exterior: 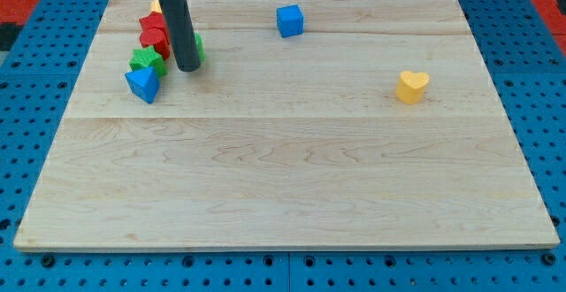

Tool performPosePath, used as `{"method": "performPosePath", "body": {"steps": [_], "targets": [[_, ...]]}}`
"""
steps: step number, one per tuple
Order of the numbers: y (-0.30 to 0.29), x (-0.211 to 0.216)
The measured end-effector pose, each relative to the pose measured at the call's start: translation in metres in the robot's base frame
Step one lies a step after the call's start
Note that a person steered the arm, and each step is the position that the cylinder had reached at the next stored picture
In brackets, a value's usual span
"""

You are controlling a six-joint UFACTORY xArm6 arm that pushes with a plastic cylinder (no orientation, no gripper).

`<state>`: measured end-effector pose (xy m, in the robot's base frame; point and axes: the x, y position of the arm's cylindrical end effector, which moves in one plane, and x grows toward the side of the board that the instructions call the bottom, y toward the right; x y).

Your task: Move your arm towards center right

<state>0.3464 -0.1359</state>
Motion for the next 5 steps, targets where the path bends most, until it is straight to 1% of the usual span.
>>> {"method": "performPosePath", "body": {"steps": [3,4,5], "targets": [[0.007,0.001],[0.071,0.026],[0.125,0.03]]}}
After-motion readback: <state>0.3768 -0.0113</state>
